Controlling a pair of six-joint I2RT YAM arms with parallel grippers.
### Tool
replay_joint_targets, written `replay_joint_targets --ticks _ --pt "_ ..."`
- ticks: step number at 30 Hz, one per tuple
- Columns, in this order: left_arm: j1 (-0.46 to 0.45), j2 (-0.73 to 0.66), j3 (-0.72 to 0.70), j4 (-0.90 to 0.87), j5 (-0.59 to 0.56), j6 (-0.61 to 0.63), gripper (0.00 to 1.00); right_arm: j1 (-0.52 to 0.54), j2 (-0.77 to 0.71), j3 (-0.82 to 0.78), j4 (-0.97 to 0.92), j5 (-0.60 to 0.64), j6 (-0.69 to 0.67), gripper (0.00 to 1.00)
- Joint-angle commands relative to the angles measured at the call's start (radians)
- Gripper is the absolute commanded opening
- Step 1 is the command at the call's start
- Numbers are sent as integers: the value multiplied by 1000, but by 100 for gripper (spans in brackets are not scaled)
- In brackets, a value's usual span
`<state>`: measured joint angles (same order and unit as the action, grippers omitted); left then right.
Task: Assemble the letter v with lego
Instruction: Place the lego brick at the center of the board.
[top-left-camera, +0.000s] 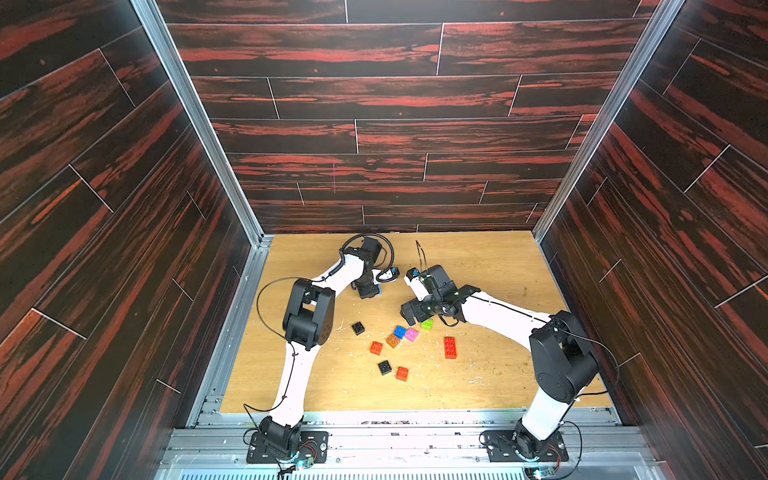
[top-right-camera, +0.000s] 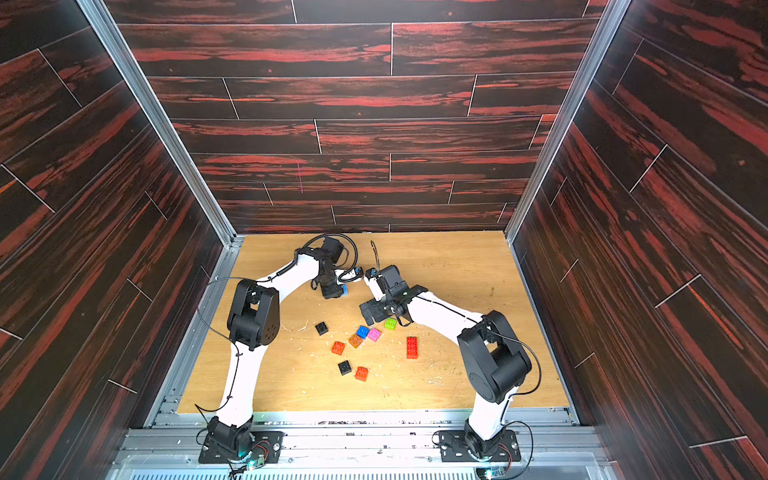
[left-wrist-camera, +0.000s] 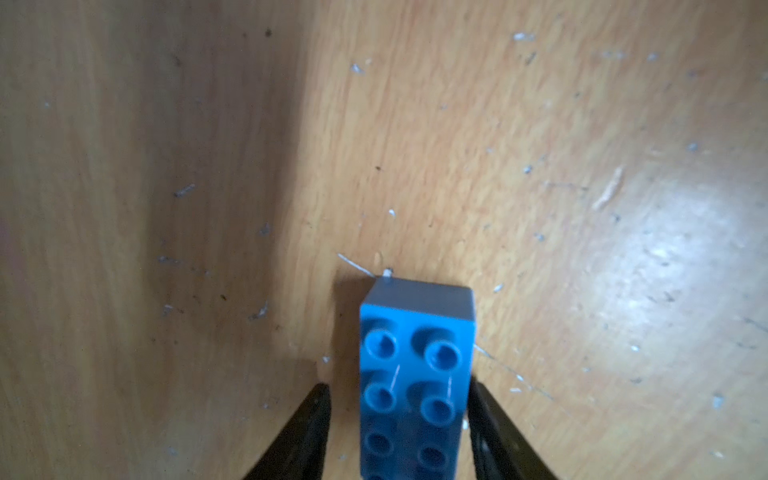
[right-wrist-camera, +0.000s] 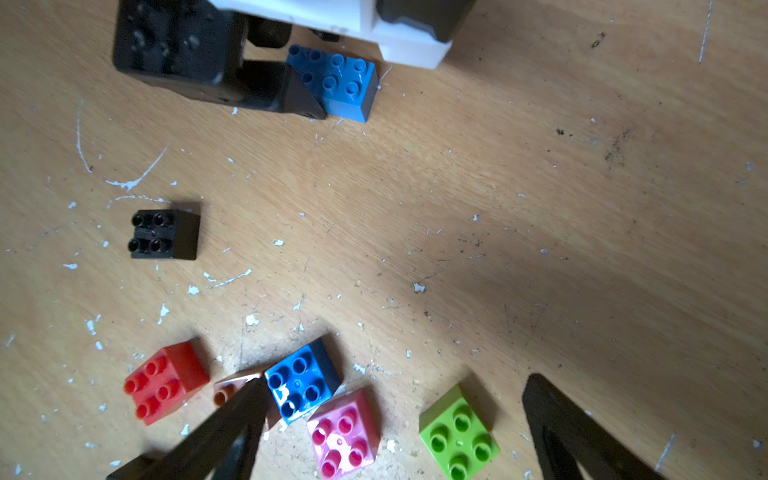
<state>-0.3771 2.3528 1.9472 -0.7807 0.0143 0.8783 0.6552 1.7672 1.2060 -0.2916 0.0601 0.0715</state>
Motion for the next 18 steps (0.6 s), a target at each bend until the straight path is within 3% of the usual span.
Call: replay_joint_targets --ticks 1,7,12,18 --pt "3 -41 -16 32 -29 -92 56 -3 -20 22 -13 -9 15 99" --pt "4 -168 -100 137 -124 -310 62 -2 -44 24 -10 -14 38 98" --pt "4 -362 -338 265 -83 -414 67 -2 -64 12 -14 -38 51 98" --pt "4 -501 -461 217 -28 -569 76 -3 -83 6 -20 -49 63 98"
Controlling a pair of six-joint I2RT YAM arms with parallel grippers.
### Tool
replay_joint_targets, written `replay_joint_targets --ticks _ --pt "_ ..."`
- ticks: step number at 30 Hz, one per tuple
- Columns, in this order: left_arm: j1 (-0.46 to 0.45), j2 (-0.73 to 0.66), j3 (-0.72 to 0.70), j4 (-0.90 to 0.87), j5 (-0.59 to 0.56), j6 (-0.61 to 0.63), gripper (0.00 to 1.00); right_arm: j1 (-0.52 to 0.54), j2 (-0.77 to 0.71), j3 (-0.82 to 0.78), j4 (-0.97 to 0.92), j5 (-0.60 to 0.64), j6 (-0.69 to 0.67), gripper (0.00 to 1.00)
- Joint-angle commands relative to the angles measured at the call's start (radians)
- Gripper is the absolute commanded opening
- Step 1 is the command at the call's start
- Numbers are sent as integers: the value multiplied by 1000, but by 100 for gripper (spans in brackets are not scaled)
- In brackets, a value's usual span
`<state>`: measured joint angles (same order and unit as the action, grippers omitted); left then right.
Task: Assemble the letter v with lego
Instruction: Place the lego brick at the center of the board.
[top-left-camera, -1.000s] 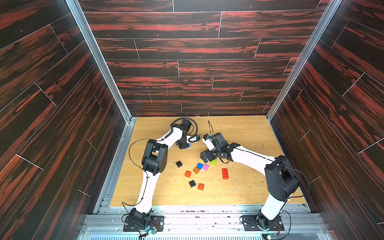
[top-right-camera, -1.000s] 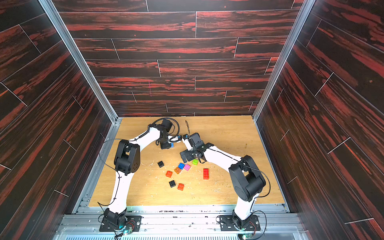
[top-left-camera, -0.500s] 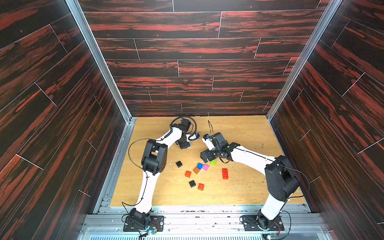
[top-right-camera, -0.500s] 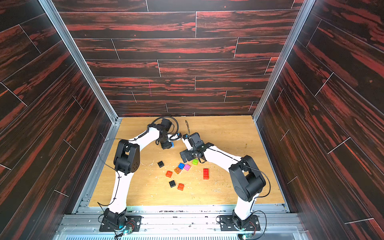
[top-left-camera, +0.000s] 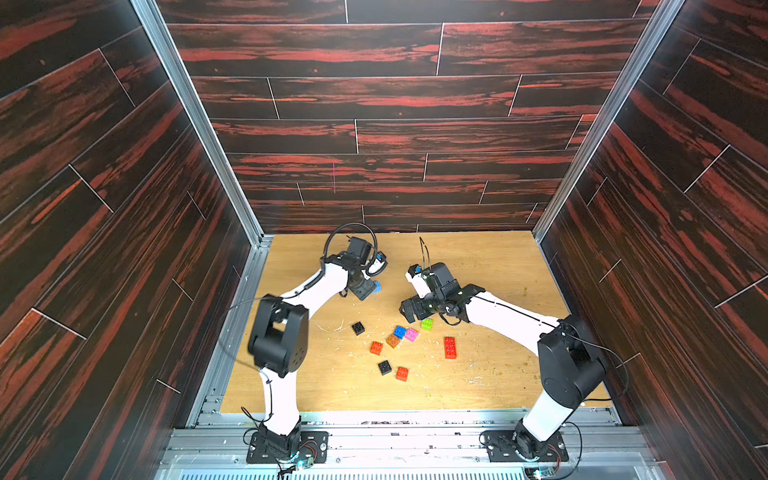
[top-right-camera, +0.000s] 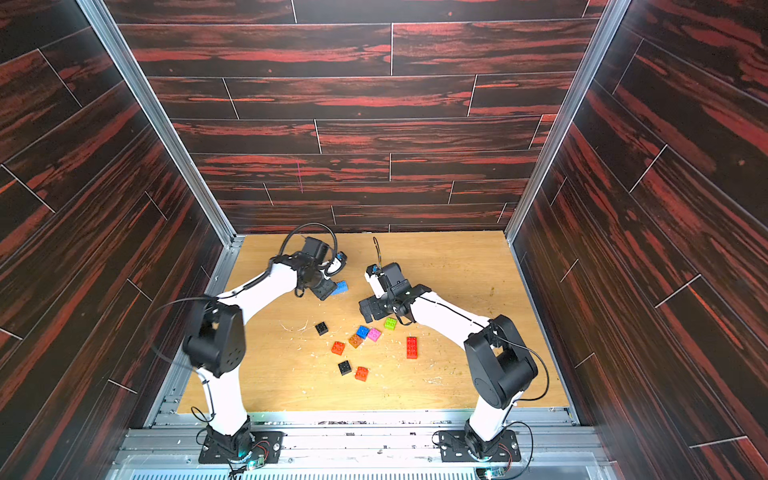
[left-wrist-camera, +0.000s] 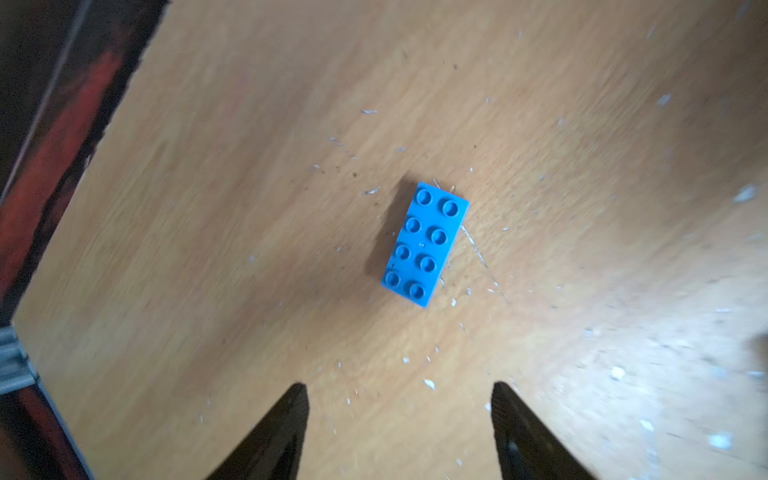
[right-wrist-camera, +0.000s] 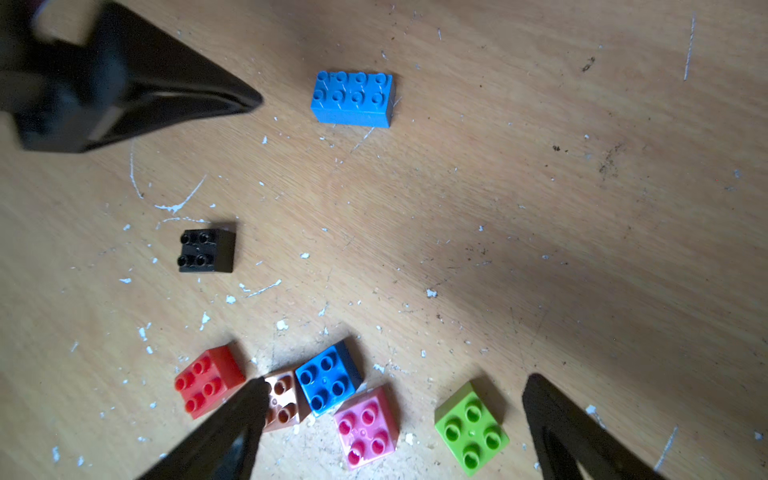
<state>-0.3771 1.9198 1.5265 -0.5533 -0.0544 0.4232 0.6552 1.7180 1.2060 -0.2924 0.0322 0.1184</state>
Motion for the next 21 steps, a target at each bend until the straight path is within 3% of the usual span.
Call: replay_joint_targets --ticks 1,6,13,14,15,21 --pt "4 -84 -59 -13 48 -143 76 -3 -37 7 -22 -27 17 98" --pt "4 -159 -158 -80 89 -260 79 -3 -64 2 -30 -49 34 98" --pt "3 -212 -307 -33 90 -592 83 -3 -100 -27 -28 -92 69 98" --pt "-1 -225 -343 19 102 -627 89 -2 -106 -34 -24 -96 72 98" --pt "-6 -236 -371 48 107 -648 99 -1 -112 -45 -20 -101 73 98" --pt "-17 -292 -510 182 146 -672 100 -1 -132 -109 -5 -132 69 99"
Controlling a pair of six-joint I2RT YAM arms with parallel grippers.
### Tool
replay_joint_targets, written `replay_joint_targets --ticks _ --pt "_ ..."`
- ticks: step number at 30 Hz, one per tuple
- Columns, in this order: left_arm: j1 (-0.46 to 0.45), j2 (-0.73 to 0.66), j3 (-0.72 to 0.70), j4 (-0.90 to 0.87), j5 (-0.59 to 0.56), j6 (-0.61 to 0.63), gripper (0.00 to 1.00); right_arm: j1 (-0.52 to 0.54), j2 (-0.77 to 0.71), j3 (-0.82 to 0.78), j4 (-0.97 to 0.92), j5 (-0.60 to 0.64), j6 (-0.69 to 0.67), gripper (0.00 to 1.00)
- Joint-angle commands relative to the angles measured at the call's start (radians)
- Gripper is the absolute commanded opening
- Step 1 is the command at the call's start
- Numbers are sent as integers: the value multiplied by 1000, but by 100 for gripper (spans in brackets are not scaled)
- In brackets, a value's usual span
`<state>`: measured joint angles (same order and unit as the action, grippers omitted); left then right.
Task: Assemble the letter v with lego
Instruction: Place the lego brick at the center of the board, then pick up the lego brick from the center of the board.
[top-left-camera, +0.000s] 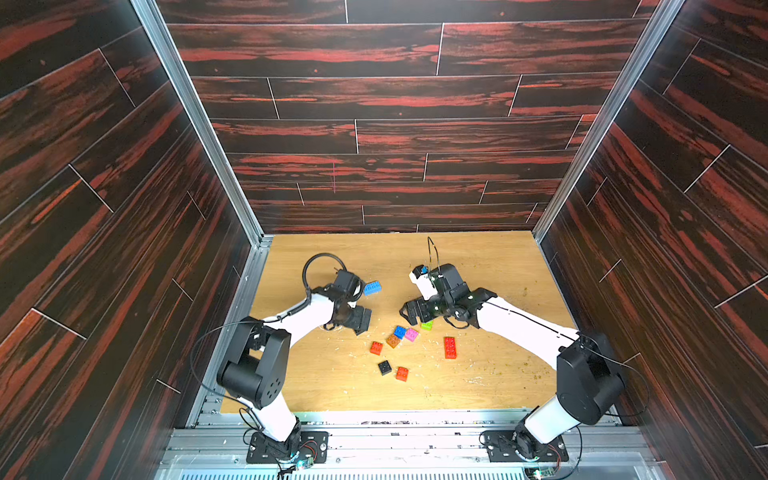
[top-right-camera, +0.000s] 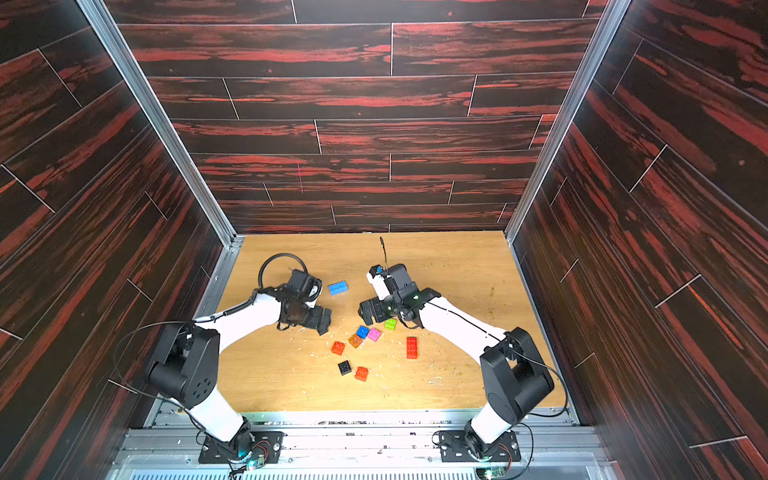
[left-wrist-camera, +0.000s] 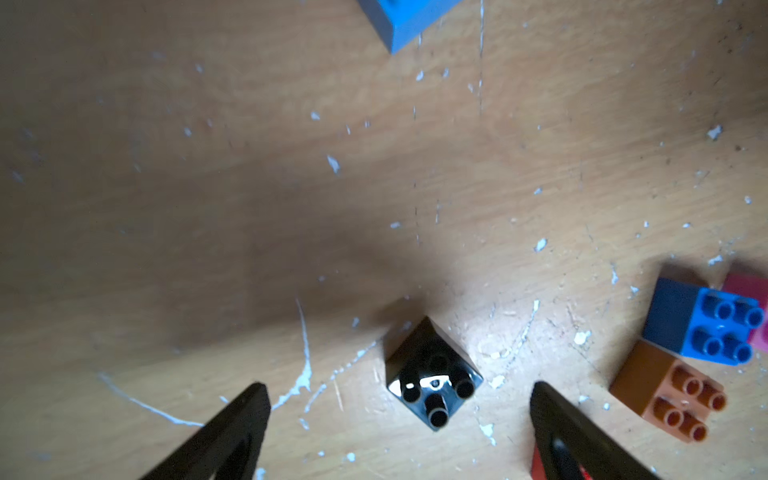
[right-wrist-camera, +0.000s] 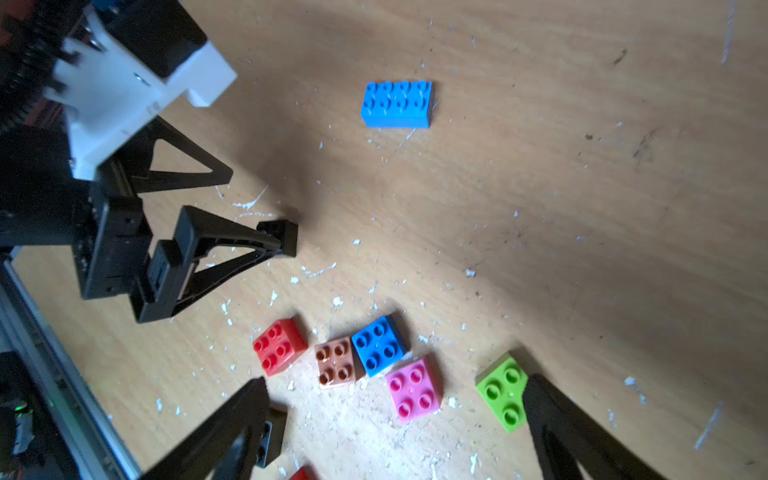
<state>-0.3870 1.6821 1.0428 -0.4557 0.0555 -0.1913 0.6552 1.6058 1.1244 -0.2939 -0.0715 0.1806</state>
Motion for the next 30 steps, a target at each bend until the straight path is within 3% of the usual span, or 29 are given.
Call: replay_joint_targets --ticks 1,6,10,18,21,25,30 --pt "-12 -57 -31 87 33 -51 100 0 -25 -40 2 -28 6 98" --pt "-19 -13 -6 41 37 -23 99 0 -36 -60 9 -33 17 98" --pt "-24 49 35 -19 23 -82 93 1 -32 -62 7 -25 25 98" --pt "-92 -35 -87 84 -177 -404 89 2 -26 -62 8 -17 37 99" --pt "-111 -46 -120 123 -194 -522 88 4 -20 -63 14 -29 46 98" --pt "-161 -36 -123 136 -300 -582 87 4 -21 -66 22 -40 54 98" --pt "-179 -32 -159 174 -335 -695 85 6 -24 -71 18 -38 50 98"
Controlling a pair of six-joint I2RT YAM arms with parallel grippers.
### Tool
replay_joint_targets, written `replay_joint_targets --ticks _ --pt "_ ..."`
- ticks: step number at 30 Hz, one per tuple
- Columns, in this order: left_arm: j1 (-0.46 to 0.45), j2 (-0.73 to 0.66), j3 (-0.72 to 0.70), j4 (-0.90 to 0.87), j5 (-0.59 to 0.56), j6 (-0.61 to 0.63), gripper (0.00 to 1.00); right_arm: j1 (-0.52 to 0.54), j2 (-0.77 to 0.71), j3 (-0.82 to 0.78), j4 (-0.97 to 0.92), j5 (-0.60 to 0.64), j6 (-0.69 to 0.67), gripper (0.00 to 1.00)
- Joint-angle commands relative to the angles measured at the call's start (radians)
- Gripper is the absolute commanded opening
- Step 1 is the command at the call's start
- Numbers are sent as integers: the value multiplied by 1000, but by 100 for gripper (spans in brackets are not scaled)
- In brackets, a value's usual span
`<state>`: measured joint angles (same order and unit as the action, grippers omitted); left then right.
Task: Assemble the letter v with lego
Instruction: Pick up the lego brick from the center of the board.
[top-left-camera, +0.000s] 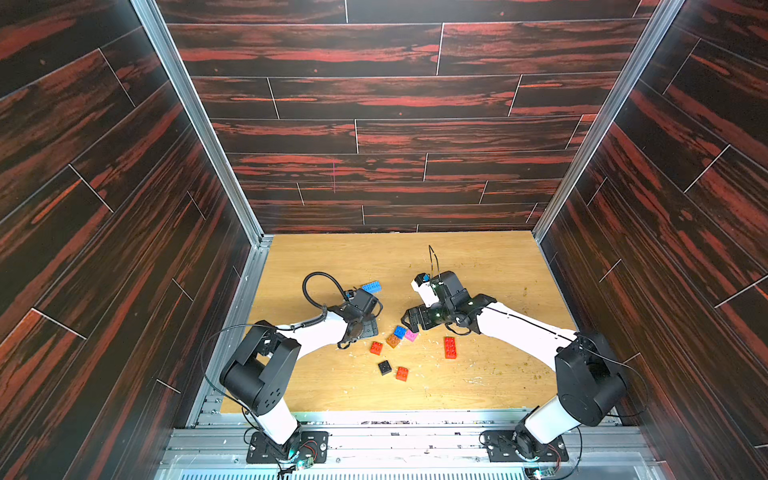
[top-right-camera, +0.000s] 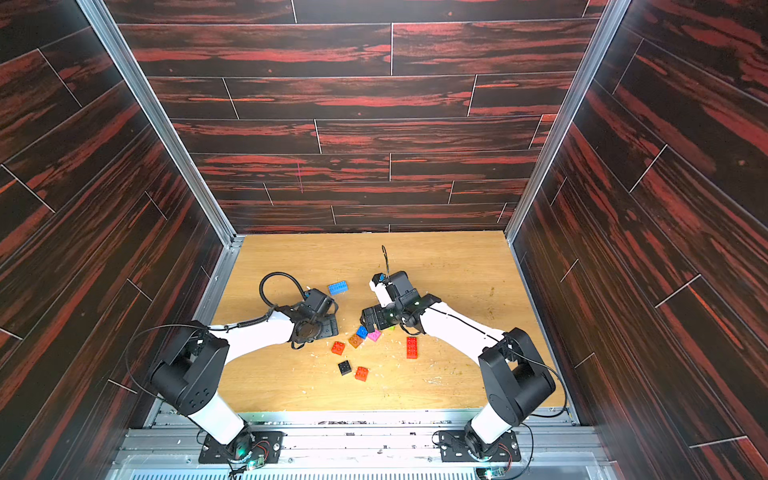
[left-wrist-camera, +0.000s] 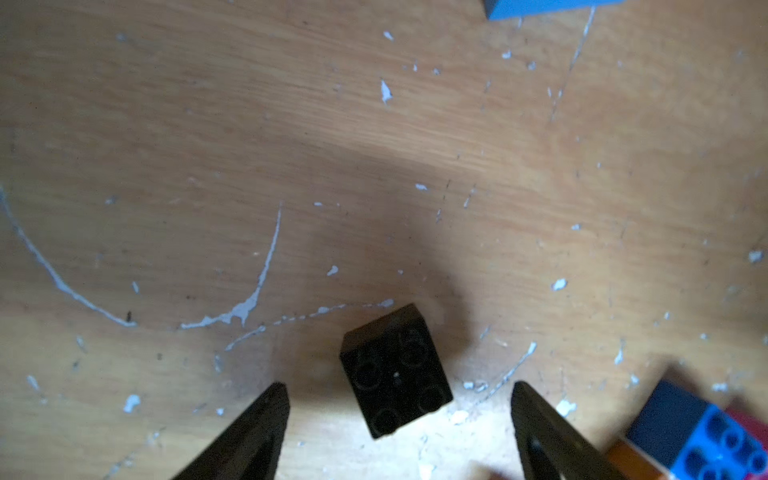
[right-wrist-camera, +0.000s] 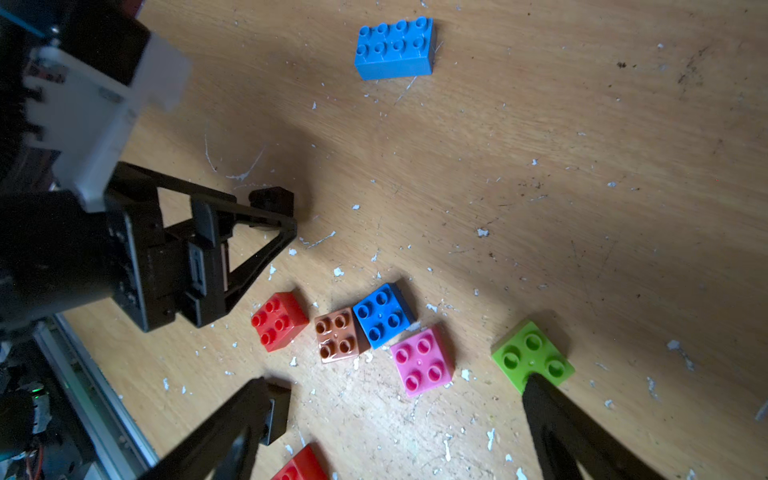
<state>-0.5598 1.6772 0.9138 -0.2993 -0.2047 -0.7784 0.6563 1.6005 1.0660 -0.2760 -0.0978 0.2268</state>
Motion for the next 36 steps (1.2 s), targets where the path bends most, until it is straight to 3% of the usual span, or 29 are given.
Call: replay_joint_targets --ticks 1,11,16,20,36 --pt "-8 -24 -35 25 -79 -130 84 4 -19 -14 1 -12 5 98" --pt "-31 62 -16 33 -91 -232 80 4 -23 -22 7 -16 1 99" --pt "-48 111 -2 37 -98 -242 73 4 -31 -41 14 -10 -6 98" --pt "-51 125 0 43 -74 -250 59 3 -34 -50 18 -9 -9 98" --pt "-77 126 -1 -71 -115 -245 51 3 -30 -63 35 -21 -8 98"
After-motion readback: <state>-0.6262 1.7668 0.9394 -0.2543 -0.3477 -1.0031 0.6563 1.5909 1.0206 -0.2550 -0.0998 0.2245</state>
